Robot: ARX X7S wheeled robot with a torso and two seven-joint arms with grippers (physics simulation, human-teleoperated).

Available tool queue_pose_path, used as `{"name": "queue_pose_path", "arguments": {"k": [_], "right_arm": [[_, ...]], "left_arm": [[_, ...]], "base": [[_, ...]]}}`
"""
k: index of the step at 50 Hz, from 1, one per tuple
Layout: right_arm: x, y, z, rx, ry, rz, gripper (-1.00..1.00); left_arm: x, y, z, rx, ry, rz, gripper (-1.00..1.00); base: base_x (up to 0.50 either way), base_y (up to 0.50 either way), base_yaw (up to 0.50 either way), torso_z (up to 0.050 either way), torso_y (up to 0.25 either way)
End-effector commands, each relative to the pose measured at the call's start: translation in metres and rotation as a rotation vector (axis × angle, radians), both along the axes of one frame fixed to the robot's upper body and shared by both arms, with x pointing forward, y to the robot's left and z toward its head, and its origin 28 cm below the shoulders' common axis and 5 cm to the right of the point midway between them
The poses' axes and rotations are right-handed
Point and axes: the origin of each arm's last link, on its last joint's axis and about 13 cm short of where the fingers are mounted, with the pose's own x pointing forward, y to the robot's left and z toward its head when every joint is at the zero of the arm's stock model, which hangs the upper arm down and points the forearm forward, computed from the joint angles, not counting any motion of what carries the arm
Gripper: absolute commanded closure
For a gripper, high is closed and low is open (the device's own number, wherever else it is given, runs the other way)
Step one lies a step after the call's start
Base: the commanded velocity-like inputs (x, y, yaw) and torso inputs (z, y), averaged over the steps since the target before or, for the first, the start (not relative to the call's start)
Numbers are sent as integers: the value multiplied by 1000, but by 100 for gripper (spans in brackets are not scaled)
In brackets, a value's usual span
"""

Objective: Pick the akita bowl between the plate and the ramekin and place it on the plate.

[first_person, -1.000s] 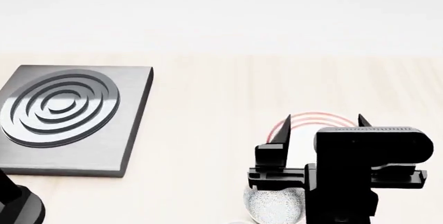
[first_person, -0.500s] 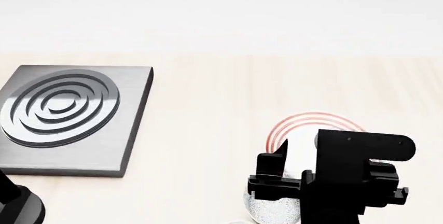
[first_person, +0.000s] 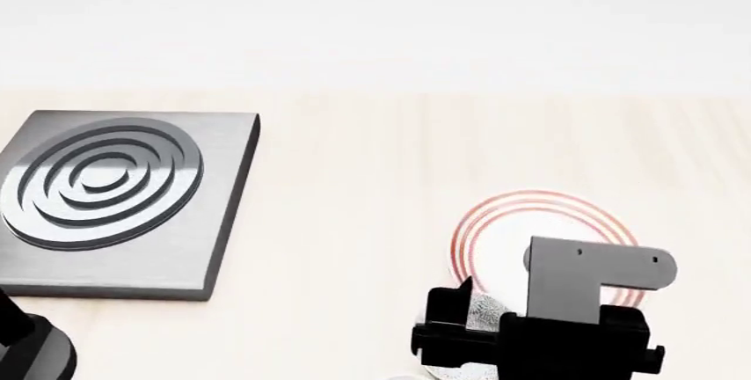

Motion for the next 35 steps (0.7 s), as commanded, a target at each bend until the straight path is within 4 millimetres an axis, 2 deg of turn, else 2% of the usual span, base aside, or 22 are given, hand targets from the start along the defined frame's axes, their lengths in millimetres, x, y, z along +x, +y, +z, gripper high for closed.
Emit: {"name": "queue_pose_path", "arguments": {"k": [1,35], "right_arm": [[0,0,-4,25,58,15,-100],[7,-8,-16,54,96,-44,-100]], "left_arm": [[0,0,1,0,0,1,-100],[0,0,1,-2,1,3,-100]], "base": [[0,0,0,0,0],[0,0,0,0,0]]}}
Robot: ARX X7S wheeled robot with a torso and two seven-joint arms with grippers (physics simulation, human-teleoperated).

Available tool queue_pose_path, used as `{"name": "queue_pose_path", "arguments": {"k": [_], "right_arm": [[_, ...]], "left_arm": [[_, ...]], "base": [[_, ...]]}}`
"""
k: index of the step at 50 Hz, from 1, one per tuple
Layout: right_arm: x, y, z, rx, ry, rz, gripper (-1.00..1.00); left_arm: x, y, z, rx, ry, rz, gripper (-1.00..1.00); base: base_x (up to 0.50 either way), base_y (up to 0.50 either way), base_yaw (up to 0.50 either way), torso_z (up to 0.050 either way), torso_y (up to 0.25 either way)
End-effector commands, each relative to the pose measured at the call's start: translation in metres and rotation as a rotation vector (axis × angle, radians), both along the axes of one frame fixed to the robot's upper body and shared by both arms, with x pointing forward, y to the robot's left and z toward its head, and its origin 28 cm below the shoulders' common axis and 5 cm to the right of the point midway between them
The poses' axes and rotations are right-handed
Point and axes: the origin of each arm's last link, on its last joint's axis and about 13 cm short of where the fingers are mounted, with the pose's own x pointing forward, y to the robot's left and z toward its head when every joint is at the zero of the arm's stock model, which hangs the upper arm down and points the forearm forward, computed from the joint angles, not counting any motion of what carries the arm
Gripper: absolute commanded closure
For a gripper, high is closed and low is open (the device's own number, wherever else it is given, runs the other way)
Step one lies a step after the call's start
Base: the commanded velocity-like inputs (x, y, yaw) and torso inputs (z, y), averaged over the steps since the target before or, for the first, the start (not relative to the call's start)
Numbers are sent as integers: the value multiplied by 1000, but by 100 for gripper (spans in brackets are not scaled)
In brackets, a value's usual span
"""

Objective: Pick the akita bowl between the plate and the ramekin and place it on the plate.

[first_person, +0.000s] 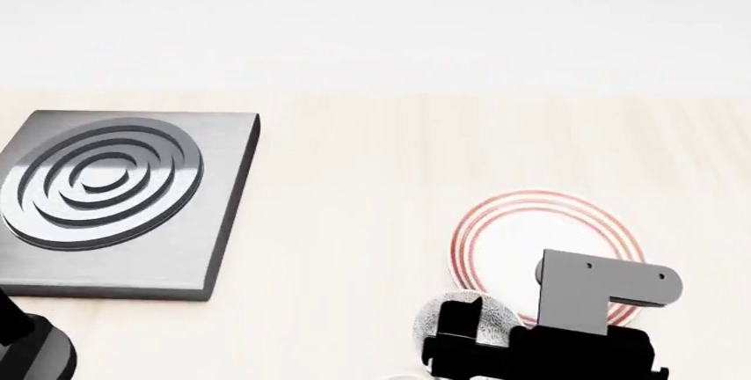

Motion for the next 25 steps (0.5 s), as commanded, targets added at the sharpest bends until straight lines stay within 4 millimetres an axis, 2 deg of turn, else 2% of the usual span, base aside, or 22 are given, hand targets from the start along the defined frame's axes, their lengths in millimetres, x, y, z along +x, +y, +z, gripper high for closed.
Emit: {"name": "queue_pose_path", "arguments": {"k": [1,25], "right_arm": [[4,-2,-4,20,16,-10,-100],[13,-8,-20,80,55,-22,-100]], "left_arm": [[0,0,0,-1,1,1,-100],[1,0,0,1,1,1,-100]], "base": [[0,0,0,0,0],[0,0,0,0,0]]}}
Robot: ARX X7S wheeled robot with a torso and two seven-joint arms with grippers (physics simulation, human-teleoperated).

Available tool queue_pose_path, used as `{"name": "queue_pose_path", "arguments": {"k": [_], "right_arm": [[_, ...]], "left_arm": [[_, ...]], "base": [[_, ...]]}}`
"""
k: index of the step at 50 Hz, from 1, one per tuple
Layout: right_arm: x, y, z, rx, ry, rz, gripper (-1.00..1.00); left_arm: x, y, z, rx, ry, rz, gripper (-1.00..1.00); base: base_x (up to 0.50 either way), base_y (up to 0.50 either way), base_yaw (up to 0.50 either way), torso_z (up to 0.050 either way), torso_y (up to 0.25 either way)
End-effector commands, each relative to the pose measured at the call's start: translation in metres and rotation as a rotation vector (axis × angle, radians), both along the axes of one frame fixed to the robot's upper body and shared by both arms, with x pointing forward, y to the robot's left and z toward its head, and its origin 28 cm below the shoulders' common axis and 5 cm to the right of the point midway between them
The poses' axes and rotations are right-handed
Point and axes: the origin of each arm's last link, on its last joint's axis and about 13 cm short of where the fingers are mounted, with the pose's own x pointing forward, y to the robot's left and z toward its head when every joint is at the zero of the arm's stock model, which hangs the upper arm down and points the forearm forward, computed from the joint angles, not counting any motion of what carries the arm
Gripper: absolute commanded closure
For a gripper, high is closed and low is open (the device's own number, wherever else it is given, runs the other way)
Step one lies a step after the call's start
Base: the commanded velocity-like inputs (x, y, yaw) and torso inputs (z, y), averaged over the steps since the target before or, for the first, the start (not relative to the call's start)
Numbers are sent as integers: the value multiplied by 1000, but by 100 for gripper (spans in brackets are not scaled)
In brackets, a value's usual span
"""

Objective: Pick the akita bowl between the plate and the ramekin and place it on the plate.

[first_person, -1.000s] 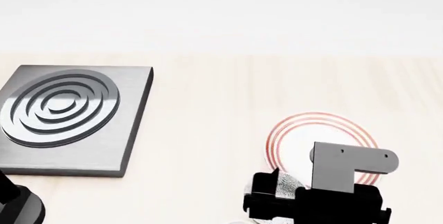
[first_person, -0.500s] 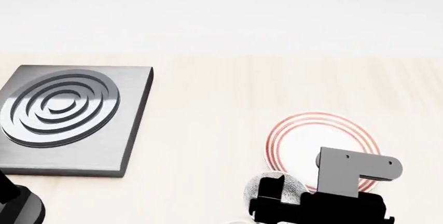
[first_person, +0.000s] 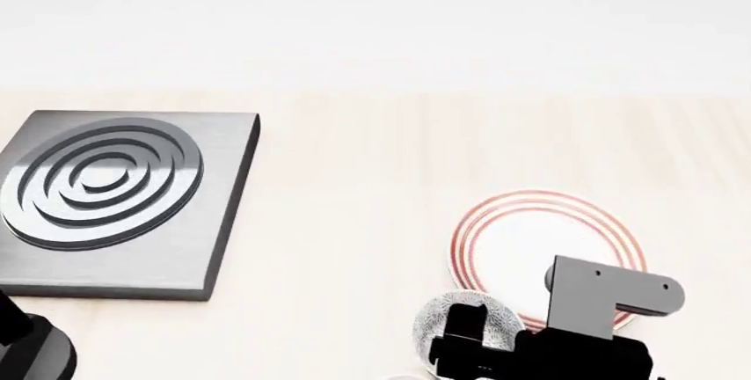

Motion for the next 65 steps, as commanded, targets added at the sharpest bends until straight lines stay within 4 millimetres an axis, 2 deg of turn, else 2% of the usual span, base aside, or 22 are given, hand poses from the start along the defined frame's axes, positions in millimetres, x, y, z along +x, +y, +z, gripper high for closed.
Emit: {"name": "queue_pose_path", "arguments": {"k": [1,35,65], "right_arm": [[4,-2,-6,20,20,-9,-100],[5,-7,-24,73,78,-10,-100],[7,-8,-31,102,104,16,-100]], "left_arm": [[0,0,0,0,1,0,-100],[0,0,-1,0,0,2,-100],[0,0,-1,-2,1,3,-100]], "base": [[0,0,0,0,0],[0,0,0,0,0],[0,0,0,0,0]]}}
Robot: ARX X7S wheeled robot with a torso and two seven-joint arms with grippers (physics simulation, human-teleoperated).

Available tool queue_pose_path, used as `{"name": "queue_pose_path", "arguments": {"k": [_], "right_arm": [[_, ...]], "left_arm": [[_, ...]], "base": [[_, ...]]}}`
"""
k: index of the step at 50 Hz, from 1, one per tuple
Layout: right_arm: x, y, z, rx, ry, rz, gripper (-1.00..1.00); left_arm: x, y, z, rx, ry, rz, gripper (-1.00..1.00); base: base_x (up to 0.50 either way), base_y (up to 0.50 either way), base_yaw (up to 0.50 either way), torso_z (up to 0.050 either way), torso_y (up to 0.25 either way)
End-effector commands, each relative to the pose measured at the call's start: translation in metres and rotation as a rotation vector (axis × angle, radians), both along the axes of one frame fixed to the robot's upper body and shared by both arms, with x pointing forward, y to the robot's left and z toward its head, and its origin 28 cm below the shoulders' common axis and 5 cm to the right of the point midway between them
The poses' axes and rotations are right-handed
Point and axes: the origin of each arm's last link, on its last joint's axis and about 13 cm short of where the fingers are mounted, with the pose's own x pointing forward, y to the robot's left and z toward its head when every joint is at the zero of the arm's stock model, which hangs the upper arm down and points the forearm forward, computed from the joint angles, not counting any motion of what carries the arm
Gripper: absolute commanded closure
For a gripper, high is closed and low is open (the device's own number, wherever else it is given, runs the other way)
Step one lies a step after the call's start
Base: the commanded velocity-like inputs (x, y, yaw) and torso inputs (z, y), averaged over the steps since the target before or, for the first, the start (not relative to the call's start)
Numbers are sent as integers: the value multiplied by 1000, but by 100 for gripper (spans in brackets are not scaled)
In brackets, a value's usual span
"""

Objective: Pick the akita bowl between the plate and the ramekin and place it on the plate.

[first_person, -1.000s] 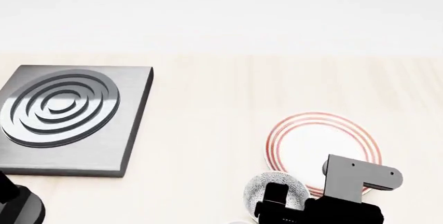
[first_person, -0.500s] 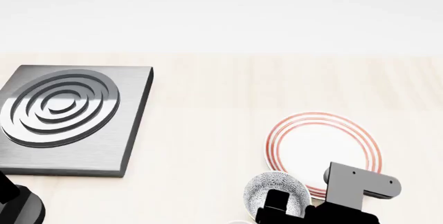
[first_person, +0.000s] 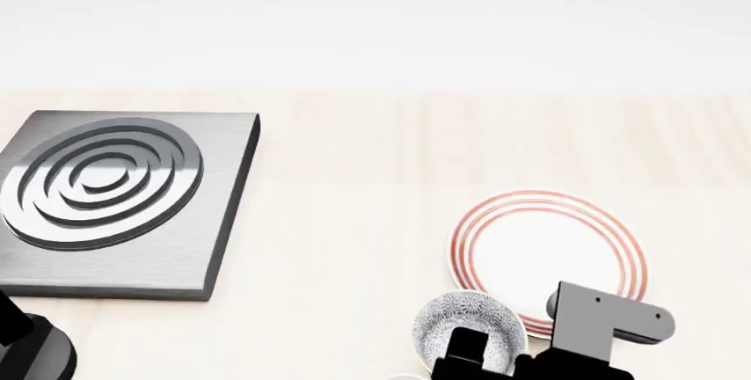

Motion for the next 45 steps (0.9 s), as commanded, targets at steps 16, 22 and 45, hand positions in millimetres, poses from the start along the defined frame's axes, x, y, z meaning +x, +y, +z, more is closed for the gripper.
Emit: {"name": "queue_pose_path", "arguments": {"k": [16,22,45], "right_arm": [[2,0,-6,36,24,24,-100],[2,1,-5,38,24,35,-100],[-1,4,0,-44,-42,44,100]], "left_arm": [[0,0,0,-1,1,1,-100],[0,0,0,0,0,0,-100],[0,0,-1,-1,1,0,-100]], "base": [[0,0,0,0,0],[0,0,0,0,0],[0,0,0,0,0]]}}
